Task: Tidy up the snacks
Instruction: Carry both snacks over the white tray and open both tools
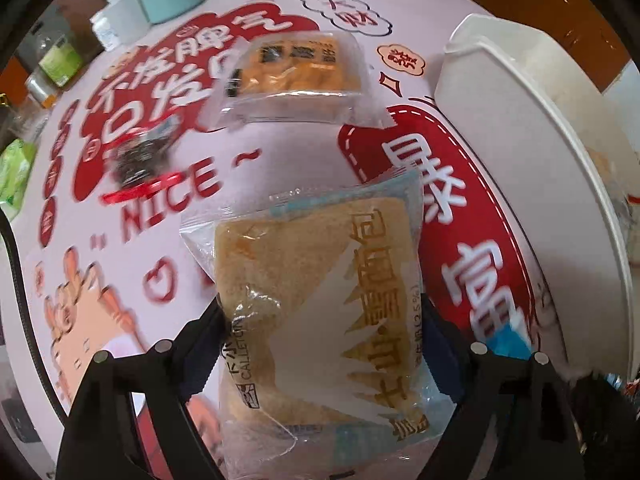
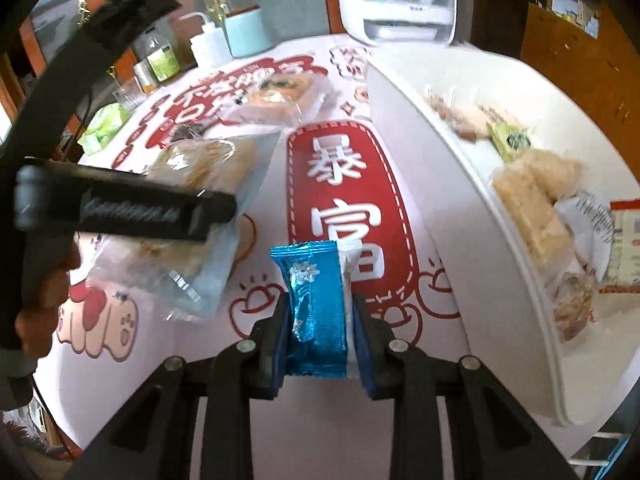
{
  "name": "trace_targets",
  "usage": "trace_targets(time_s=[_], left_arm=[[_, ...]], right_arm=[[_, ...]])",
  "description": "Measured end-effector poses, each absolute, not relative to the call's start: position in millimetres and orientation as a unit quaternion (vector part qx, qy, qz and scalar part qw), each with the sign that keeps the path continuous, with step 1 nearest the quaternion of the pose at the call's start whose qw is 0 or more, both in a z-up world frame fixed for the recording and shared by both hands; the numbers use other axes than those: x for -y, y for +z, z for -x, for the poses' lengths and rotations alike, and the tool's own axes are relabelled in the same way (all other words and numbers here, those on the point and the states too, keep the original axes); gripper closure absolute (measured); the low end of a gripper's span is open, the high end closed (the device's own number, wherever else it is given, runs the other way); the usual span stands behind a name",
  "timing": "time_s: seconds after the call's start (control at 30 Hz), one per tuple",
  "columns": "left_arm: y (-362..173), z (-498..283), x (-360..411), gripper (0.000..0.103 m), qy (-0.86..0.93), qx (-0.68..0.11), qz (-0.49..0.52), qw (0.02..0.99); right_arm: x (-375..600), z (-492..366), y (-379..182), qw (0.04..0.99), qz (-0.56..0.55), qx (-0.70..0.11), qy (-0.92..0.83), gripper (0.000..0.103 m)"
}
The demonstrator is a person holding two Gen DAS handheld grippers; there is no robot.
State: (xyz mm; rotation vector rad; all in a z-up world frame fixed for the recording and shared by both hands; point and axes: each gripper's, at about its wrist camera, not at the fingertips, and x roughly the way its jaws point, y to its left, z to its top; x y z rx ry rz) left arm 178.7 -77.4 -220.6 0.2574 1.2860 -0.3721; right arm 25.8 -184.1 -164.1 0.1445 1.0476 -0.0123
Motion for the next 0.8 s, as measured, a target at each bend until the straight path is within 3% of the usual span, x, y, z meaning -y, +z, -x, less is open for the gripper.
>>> trace_targets(time_s=[0.53, 0.8], left_arm=[[-68.4, -103.5, 104.9, 0.016, -0.242, -0.446, -0.149, 0.849], [-35.2, -97.9, 162.6, 0.016, -0.272, -0.426, -0.128, 0.854]], right_arm=[[238.0, 2.5, -53.4, 0.923, -0.056, -0.379, -0.045, 0.074], [315.4, 9.2, -31.0, 0.930, -0.071, -0.351, -0.085, 0.074]])
